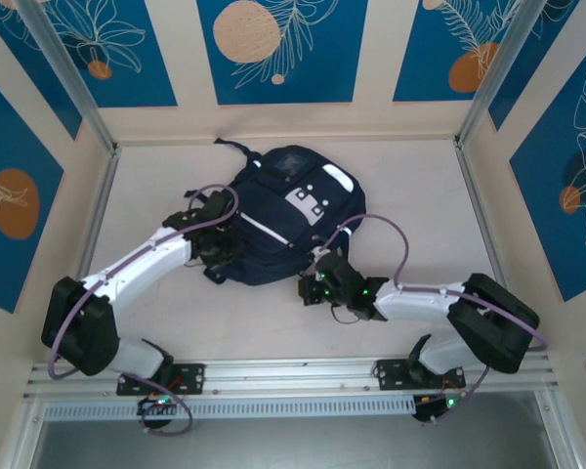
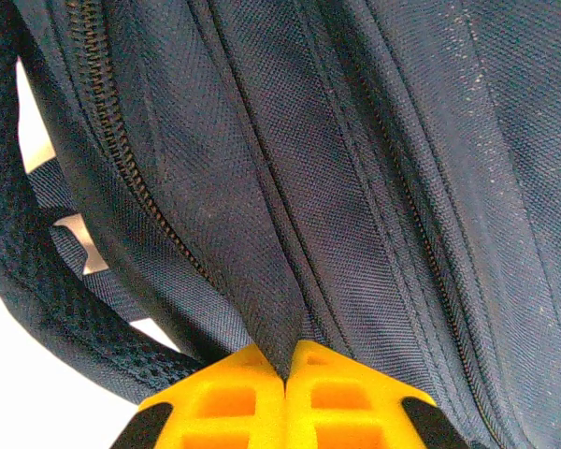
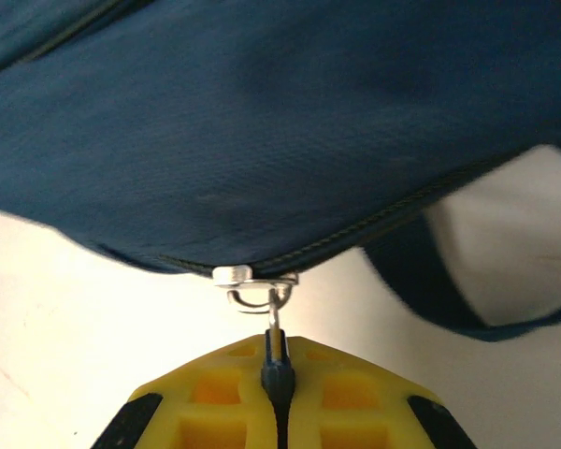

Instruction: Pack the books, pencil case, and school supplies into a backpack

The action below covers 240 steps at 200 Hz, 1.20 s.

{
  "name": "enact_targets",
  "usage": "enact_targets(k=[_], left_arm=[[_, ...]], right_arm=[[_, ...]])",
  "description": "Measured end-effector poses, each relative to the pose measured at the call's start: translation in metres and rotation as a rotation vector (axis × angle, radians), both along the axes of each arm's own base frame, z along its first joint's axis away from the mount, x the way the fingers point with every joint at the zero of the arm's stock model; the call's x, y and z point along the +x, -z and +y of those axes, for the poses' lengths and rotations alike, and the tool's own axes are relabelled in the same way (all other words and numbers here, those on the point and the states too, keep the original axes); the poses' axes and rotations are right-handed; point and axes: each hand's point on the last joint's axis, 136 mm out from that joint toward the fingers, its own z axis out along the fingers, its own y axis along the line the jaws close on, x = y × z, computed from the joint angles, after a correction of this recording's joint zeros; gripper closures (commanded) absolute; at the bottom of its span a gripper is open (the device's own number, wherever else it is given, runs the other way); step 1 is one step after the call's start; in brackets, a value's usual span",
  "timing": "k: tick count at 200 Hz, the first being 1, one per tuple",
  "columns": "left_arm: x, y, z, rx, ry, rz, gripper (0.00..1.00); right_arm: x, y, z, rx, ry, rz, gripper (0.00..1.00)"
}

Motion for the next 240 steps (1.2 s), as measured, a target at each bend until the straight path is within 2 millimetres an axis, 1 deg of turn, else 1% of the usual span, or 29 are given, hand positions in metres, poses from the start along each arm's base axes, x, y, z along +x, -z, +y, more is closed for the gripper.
enact_targets(k=[6,15,28,36,41,50,64,73,82,100,115,133,144,157,174,190,211,233,240], left_arm=[[0.000,-0.001,-0.001,-0.009,0.003,-0.001,1.00],[-0.001,-0.003,-0.004,-0.024,0.008,-0.003,1.00],[-0.002,-0.003,-0.007,-0.041,0.015,-0.005,1.00],[-0.003,-0.002,-0.006,-0.040,0.015,-0.004,1.00],[-0.003,0.000,-0.005,-0.037,0.013,-0.003,1.00],[-0.004,0.002,-0.004,-0.034,0.013,0.001,1.00],[-0.007,0.007,-0.006,-0.032,0.021,0.006,1.00],[-0.008,0.008,-0.008,-0.031,0.029,0.006,1.00],[-0.010,0.009,-0.010,-0.031,0.040,0.005,1.00],[-0.015,0.009,-0.019,-0.031,0.075,0.001,1.00],[-0.021,0.010,-0.027,-0.029,0.106,0.001,1.00],[-0.029,0.013,-0.035,-0.024,0.143,0.002,1.00],[-0.033,0.014,-0.041,-0.022,0.172,-0.002,1.00],[-0.038,0.014,-0.050,-0.019,0.219,-0.009,1.00],[-0.048,0.015,-0.065,-0.012,0.305,-0.020,1.00],[-0.059,0.020,-0.082,-0.003,0.406,-0.022,1.00],[-0.071,0.026,-0.106,-0.005,0.539,-0.006,1.00],[-0.083,0.034,-0.137,-0.023,0.669,0.025,0.94],[-0.086,0.037,-0.147,-0.027,0.707,0.036,0.93]], right_arm=[[0.003,-0.001,-0.005,0.006,0.019,0.003,1.00],[0.005,-0.001,-0.011,0.012,0.039,0.008,0.92],[0.007,-0.003,-0.016,0.016,0.062,0.019,0.70],[0.008,-0.002,-0.021,0.010,0.077,0.029,0.61],[0.008,-0.001,-0.025,0.003,0.086,0.035,0.57],[0.008,0.001,-0.029,-0.011,0.094,0.045,0.55],[0.005,0.000,-0.033,-0.020,0.098,0.056,0.54],[0.003,-0.003,-0.034,-0.012,0.096,0.054,0.55],[0.000,-0.011,-0.037,0.005,0.098,0.042,0.56],[-0.006,-0.027,-0.046,0.050,0.122,0.014,0.62],[-0.009,-0.042,-0.061,0.096,0.175,-0.013,0.63],[-0.002,-0.055,-0.089,0.141,0.292,-0.015,0.71],[0.006,-0.055,-0.109,0.139,0.375,0.001,0.73],[0.013,-0.050,-0.132,0.117,0.463,0.041,0.74],[0.016,-0.040,-0.151,0.068,0.528,0.108,0.72],[0.017,-0.036,-0.158,0.029,0.557,0.157,0.72],[0.022,-0.038,-0.164,-0.007,0.589,0.203,0.71],[0.026,-0.044,-0.167,-0.014,0.601,0.208,0.69],[0.026,-0.045,-0.167,-0.013,0.603,0.206,0.68]])
